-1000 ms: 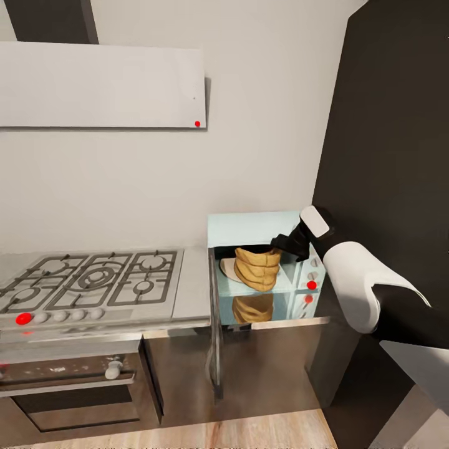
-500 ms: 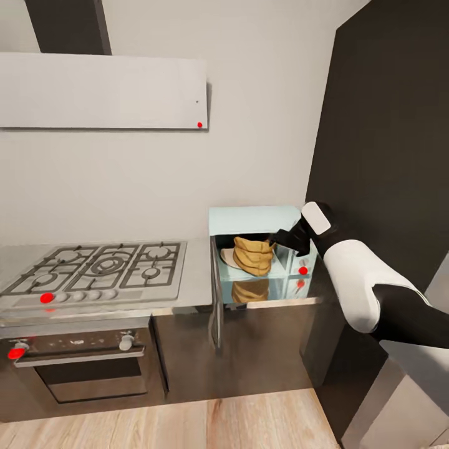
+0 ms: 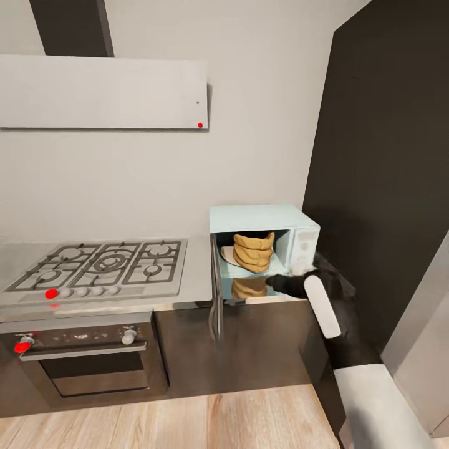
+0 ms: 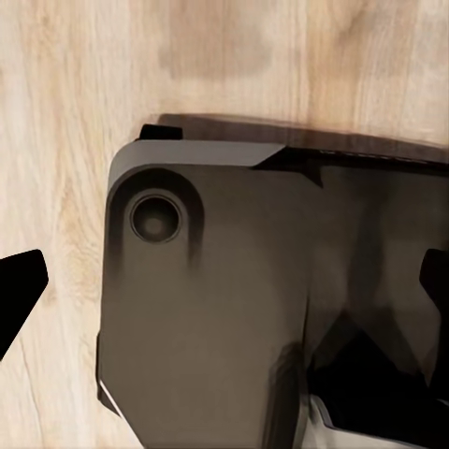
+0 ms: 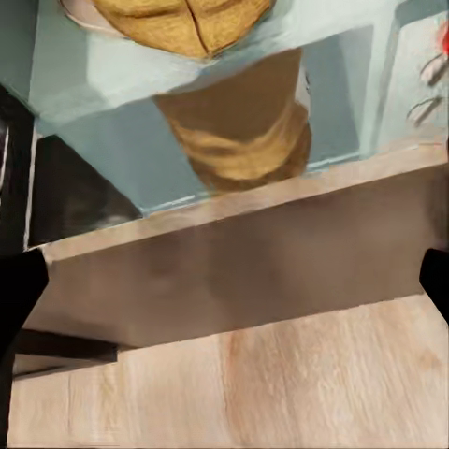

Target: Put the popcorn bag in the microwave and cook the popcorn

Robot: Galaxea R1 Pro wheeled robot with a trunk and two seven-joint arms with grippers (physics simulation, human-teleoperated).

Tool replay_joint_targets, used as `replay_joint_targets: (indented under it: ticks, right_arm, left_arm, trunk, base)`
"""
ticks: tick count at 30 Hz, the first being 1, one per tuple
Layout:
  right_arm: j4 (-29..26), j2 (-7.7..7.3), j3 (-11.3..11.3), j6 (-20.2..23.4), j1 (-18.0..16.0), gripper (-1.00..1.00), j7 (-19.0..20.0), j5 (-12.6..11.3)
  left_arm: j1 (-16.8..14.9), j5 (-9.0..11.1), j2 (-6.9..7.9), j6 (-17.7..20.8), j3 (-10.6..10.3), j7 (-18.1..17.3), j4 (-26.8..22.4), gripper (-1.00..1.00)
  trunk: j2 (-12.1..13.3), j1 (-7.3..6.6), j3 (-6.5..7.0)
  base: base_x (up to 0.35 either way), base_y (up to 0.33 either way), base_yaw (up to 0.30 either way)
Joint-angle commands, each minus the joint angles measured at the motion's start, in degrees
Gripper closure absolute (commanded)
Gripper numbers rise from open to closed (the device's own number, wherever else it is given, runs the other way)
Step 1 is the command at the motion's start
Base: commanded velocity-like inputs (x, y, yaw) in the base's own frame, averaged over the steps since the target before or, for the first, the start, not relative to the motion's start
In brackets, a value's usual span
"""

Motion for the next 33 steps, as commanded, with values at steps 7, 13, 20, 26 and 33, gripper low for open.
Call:
replay_joint_targets:
  ticks: [7, 13, 20, 26, 33]
  right_arm:
    - [-12.26, -2.57, 9.04, -8.26, 11.87, -1.0, 0.76, 0.1]
    - [-12.54, -5.41, 15.93, -20.49, 10.84, -1.0, 0.86, 0.59]
    - [-5.91, -4.33, 16.73, -33.77, 9.66, -1.0, 1.46, 14.83]
    - [20.64, -3.43, 16.73, -45.78, -3.09, -1.0, 12.2, 16.88]
    - [35.33, -1.83, 16.83, -53.41, -9.25, -1.0, 17.05, 17.41]
  left_arm:
    - [-0.01, 0.09, -0.2, -1.88, 0.49, -0.07, 0.05, -1.0]
    - [0.4, 0.17, -0.28, -2.23, 0.67, 0.0, 0.05, -1.0]
    - [0.51, 0.18, -0.32, -2.33, 0.62, 0.04, 0.05, -1.0]
    - [0.55, 0.18, -0.32, -2.33, 0.59, 0.18, 0.05, -1.0]
    - [0.48, 0.18, -0.32, -2.31, 0.59, 0.19, 0.05, -1.0]
  trunk:
    - [-0.05, 0.01, -0.07]
    - [-0.05, 0.01, -0.07]
    - [-0.05, 0.01, -0.07]
    - [-0.05, 0.01, -0.07]
    - [-0.05, 0.01, -0.07]
  base:
    - [0.0, 0.0, 0.0]
    - [0.0, 0.0, 0.0]
    - [0.0, 0.0, 0.0]
    - [0.0, 0.0, 0.0]
    - [0.0, 0.0, 0.0]
